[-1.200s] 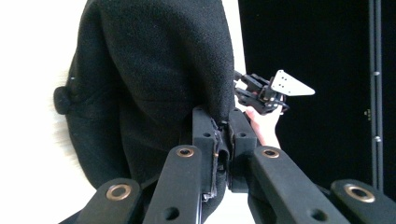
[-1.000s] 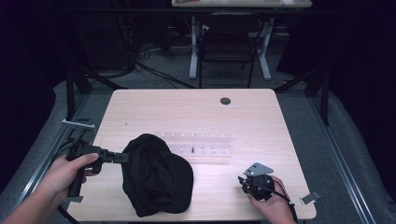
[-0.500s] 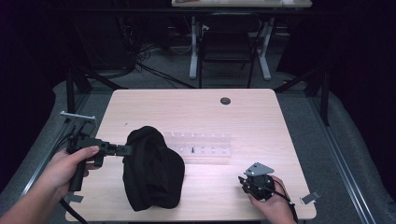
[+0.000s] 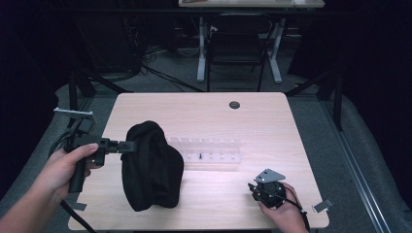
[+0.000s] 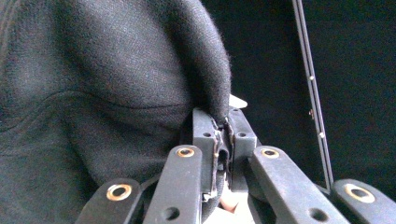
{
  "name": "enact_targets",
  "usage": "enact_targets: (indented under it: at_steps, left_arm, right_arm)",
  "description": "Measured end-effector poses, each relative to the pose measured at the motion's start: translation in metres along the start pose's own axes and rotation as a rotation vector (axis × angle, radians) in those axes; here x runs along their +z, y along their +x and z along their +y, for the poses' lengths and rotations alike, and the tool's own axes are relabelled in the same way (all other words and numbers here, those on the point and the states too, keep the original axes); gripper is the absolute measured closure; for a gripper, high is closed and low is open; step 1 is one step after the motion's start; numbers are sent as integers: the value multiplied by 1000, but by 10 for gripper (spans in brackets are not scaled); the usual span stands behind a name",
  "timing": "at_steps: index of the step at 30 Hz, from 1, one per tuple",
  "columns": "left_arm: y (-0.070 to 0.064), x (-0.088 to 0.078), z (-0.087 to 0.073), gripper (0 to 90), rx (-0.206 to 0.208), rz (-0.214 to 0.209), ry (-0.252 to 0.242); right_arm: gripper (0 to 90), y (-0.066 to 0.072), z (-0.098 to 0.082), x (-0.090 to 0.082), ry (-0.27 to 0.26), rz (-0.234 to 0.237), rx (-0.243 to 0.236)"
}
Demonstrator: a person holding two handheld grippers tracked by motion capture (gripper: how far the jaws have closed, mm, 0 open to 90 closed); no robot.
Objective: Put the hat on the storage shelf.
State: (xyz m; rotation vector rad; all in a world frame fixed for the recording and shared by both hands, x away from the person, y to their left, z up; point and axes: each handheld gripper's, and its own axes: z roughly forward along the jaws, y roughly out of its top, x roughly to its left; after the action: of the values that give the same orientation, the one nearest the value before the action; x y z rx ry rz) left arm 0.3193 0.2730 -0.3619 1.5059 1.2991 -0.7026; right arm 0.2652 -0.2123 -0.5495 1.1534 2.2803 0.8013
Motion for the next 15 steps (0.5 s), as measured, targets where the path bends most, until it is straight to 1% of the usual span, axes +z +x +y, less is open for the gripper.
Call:
enact_targets:
  at_steps: [1, 3, 4, 5, 6, 12, 15]
  left_arm:
    - [-1, 0, 1, 853, 1, -4, -8]
    - [-3, 1, 2, 853, 2, -12, -8]
    - [-5, 2, 4, 853, 10, -24, -6]
    - [-5, 2, 4, 852, 10, -24, -6]
    - [-8, 3, 6, 852, 17, -31, -9]
    - [-16, 6, 12, 852, 28, -40, -26]
    - [-17, 7, 15, 852, 35, -48, -30]
  right_arm:
    - [662, 0, 0, 0, 0, 0, 1]
    - [662, 0, 0, 0, 0, -1, -1]
    - [662, 0, 0, 0, 0, -1, -1]
    - [662, 0, 0, 0, 1, 0, -2]
    - [662, 0, 0, 0, 1, -2, 0]
    - [662, 0, 0, 0, 0, 5, 3]
    - [662, 0, 0, 0, 1, 3, 1]
